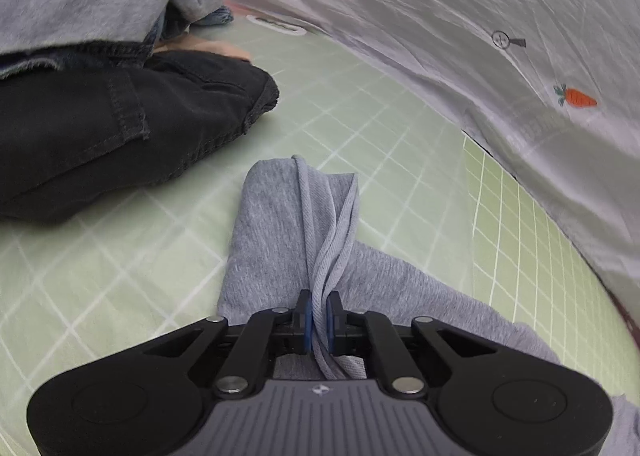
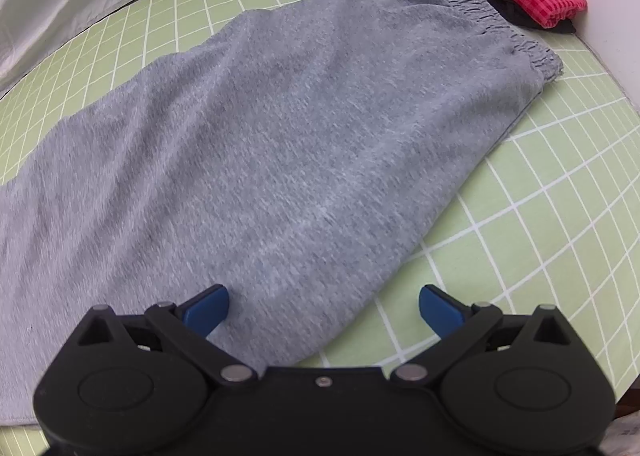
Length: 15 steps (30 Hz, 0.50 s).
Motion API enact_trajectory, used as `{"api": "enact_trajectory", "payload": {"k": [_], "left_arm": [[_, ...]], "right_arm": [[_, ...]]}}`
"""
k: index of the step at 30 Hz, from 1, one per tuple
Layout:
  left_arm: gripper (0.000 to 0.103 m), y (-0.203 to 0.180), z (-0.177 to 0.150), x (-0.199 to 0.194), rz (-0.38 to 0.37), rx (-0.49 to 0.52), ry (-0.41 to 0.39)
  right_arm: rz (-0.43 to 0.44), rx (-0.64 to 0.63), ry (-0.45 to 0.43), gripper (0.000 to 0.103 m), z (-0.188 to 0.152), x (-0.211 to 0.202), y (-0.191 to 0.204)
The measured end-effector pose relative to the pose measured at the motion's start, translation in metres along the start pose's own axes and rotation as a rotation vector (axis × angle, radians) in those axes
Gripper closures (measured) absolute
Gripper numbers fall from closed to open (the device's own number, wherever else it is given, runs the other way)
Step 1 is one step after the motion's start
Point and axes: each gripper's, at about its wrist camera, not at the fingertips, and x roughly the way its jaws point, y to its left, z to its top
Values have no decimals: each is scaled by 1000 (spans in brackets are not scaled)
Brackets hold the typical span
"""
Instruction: Fold clothes
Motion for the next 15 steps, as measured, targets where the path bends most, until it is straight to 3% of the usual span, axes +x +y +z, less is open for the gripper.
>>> {"api": "enact_trajectory", "payload": {"k": [4, 12, 15], "left_arm": [[98, 9, -1, -10, -64, -71, -27], [99, -16, -3, -28, -163, 57, -55], [99, -25, -5, -30, -225, 54, -43]], "right_arm": [[-2, -1, -2, 0, 0, 0, 1], [7, 6, -2, 0, 0, 1, 1], [10, 11, -4, 0, 0, 0, -1]]}}
